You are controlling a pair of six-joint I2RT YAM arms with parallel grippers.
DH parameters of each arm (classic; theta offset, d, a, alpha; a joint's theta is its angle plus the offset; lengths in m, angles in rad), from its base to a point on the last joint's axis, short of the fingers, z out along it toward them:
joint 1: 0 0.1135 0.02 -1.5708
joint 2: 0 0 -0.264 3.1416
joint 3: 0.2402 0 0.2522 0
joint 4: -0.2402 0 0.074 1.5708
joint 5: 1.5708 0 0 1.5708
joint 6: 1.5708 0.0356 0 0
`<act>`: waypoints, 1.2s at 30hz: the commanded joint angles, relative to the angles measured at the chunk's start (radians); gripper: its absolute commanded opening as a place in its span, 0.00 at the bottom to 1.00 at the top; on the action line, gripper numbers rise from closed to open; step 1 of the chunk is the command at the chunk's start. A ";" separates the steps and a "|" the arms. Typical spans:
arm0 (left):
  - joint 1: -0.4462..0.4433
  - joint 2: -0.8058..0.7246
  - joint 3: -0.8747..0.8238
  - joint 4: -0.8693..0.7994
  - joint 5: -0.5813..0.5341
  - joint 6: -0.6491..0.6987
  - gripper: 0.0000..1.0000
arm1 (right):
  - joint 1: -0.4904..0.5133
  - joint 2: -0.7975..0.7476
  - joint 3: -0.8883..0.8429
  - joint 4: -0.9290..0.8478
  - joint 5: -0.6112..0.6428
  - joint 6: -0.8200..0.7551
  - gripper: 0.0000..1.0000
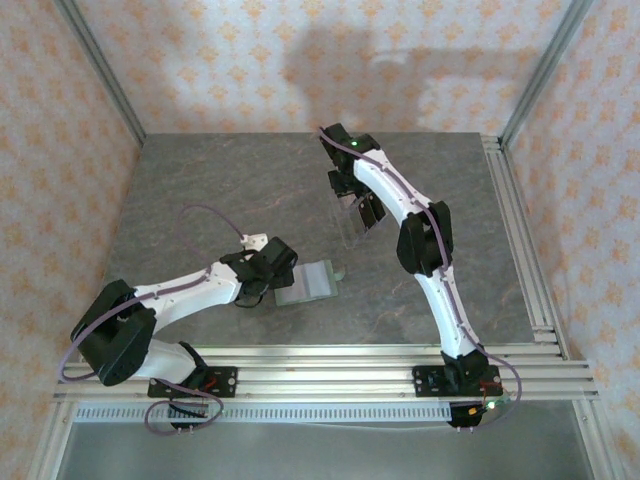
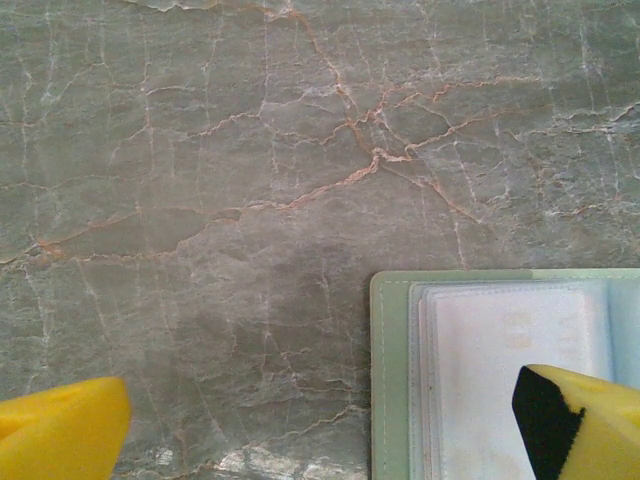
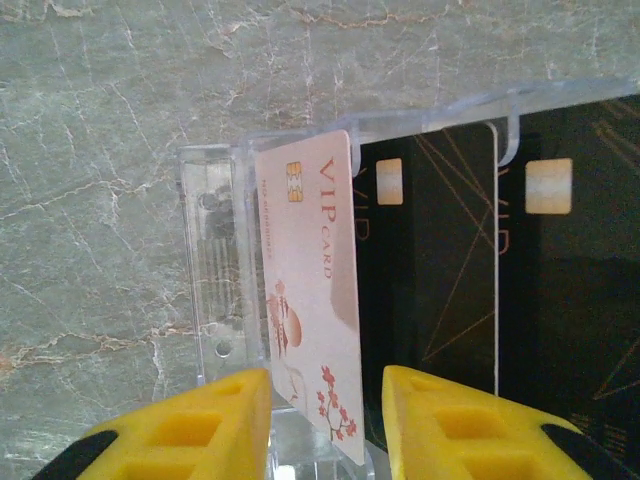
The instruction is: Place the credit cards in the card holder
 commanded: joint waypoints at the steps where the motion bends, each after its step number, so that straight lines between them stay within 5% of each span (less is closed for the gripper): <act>1: 0.007 0.011 0.021 -0.027 -0.001 0.014 1.00 | -0.003 0.027 0.035 -0.040 0.035 -0.026 0.34; 36: 0.007 0.026 0.013 -0.011 0.012 0.014 1.00 | -0.017 0.041 0.060 -0.024 -0.062 -0.005 0.21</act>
